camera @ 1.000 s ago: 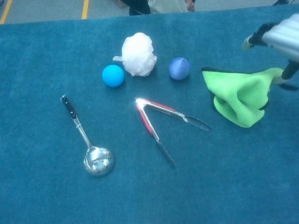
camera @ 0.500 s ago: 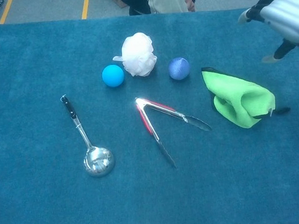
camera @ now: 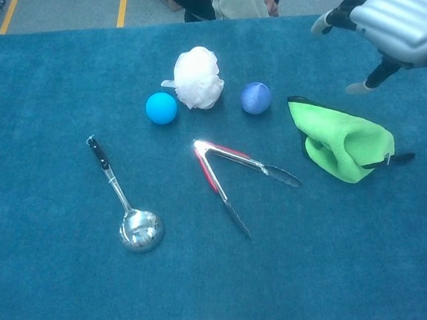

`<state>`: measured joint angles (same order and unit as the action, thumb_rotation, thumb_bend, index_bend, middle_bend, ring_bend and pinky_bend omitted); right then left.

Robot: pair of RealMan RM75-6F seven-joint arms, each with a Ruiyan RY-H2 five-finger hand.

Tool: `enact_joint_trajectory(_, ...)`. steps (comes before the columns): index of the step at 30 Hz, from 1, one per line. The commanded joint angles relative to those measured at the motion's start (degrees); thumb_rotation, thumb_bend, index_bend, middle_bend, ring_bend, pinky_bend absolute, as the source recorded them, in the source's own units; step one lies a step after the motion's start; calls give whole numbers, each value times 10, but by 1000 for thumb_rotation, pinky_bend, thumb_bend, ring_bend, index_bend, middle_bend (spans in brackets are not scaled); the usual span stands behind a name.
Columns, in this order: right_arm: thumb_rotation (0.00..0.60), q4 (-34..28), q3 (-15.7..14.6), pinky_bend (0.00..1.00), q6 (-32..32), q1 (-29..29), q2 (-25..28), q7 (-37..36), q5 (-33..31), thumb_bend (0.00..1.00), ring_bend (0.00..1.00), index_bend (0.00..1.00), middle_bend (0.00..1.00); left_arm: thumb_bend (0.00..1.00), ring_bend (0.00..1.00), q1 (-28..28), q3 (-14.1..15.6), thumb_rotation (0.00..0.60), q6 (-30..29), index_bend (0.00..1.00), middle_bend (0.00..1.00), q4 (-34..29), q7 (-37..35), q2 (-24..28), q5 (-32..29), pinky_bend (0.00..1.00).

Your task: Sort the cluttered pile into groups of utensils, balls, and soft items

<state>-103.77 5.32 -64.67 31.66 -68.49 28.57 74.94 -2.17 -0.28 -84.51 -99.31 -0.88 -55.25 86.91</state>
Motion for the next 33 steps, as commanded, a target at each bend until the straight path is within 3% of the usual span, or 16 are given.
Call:
enact_joint_trajectory(1, 600, -28, -15, 322, -26, -21, 34, -45, 56, 12, 158, 229, 301, 349, 115, -10, 3, 600, 13, 168, 187, 0, -8, 5, 13, 114)
enact_joint_trajectory(18, 600, -66, -36, 322, -75, -74, 104, -91, 112, 12, 158, 229, 303, 349, 115, -143, 15, 600, 159, 194, 188, 16, -80, -2, 116, 114)
enact_joint_trajectory(26, 600, -67, -44, 322, -81, -94, 119, -101, 120, 12, 158, 229, 304, 349, 115, -218, 31, 600, 239, 196, 188, 47, -98, -36, 167, 114)
enact_joint_trajectory(33, 600, -65, -49, 322, -87, -109, 125, -108, 124, 12, 158, 229, 303, 349, 115, -261, 45, 600, 265, 196, 173, 94, -91, -82, 203, 114)
